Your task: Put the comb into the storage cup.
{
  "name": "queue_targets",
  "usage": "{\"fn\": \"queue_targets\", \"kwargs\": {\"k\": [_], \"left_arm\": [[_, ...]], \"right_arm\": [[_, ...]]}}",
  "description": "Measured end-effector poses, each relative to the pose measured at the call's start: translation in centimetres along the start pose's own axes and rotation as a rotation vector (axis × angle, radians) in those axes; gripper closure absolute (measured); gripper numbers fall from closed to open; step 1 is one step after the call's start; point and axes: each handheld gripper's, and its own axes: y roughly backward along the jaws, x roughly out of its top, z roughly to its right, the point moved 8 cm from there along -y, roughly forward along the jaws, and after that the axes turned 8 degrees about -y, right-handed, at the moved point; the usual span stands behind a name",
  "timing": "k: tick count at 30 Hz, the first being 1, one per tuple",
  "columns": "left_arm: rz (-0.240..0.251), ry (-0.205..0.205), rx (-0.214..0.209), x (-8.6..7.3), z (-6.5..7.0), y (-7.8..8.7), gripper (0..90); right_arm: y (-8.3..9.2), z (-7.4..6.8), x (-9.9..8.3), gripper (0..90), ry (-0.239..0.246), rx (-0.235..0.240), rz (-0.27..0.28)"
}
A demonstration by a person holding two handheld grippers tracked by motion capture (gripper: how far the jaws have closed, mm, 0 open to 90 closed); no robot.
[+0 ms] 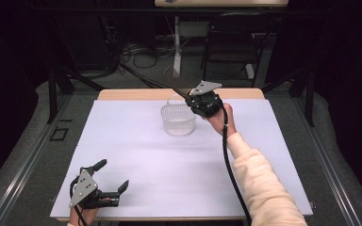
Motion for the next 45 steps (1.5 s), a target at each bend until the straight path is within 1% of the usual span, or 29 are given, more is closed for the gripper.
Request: {"fn": "queue_targets", "kwargs": {"k": [12, 20, 31, 45], "left_arm": [[0.001, 0.000, 0.000, 0.00, 0.00, 0.00, 0.2], [0.002, 0.001, 0.000, 0.01, 0.00, 0.03, 0.2], [0.001, 0.000, 0.000, 0.01, -0.02, 0.03, 0.3], [0.001, 0.002, 0.001, -0.01, -0.02, 0.02, 0.2]], "right_arm": [[-0.30, -0.12, 0.23, 72.3, 0.019, -0.004, 0.013], [-0.45, -0.27, 0.79, 72.3, 0.028, -0.002, 0.027], [-0.70, -0.46, 0.79, 72.3, 0.032, 0.000, 0.027], [-0.70, -0.22, 0.81, 72.3, 0.049, -0.003, 0.031]]}}
